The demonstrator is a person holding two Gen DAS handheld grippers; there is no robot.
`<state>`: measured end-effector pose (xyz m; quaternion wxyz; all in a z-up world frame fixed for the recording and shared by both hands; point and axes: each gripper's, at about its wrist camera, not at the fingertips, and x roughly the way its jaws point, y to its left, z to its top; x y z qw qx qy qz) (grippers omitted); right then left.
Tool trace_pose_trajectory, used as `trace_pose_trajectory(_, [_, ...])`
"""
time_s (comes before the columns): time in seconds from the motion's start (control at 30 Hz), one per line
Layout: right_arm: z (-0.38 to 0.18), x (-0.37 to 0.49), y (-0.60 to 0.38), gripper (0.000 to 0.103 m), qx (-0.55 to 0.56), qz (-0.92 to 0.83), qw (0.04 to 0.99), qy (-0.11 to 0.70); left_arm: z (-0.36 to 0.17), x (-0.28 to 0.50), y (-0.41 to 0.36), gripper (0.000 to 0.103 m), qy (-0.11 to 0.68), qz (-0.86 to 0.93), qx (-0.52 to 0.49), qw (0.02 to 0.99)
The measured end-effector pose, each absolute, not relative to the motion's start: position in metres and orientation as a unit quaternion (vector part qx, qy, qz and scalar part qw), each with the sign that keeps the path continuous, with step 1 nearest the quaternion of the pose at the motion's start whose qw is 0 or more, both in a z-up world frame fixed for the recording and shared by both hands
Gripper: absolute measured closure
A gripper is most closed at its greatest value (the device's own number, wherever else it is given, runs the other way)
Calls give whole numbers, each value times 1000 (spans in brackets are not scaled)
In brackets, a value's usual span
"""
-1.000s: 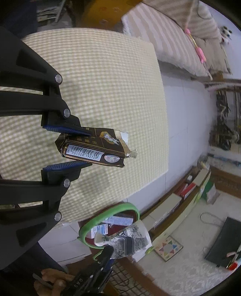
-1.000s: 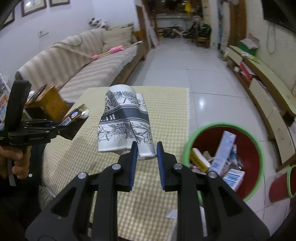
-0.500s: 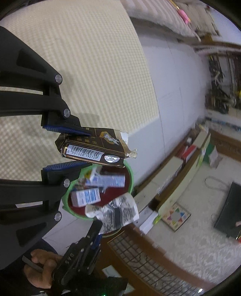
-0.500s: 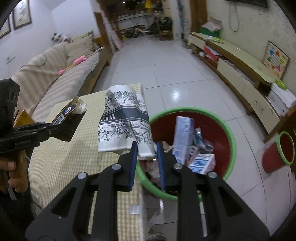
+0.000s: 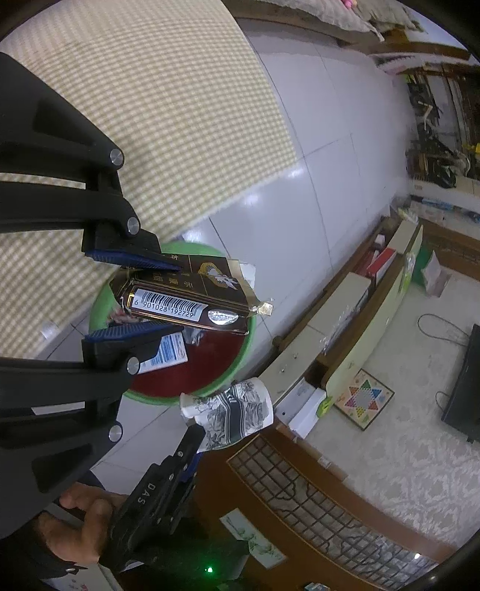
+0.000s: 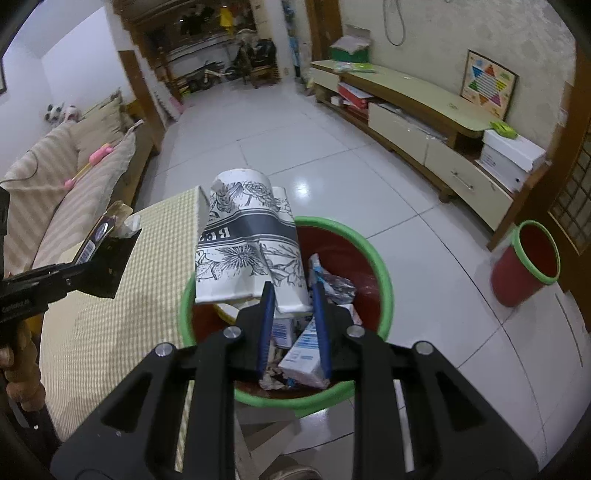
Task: Collect trash
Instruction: 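Carry the brown box with the left gripper while the right gripper carries the paper wrapper over the bin, then open both grippers over the bin to drop the box and wrapper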
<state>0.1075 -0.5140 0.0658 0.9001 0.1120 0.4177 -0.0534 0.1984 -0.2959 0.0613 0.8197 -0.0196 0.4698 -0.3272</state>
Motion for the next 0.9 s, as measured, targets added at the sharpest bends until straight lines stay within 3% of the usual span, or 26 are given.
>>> trace_pose_trajectory(0.73, [53,122,-520,79,112,-92,883,447,50,208,-347,78,494,-359,-19,792])
trace_pose_trajectory(0.8, [54,122,-522,66,113,-100,883,444,50,209,-352,78,495,-361,-22,790])
trace_pose_trajectory(0.83, [54,122,-523,54,115,-103,884,442,50,209,-355,78,495,-363,-23,789])
trace_pose_trajectory(0.9, [55,121,-524,51,119,-107,885,438,49,211,-359,75,498,-363,-25,787])
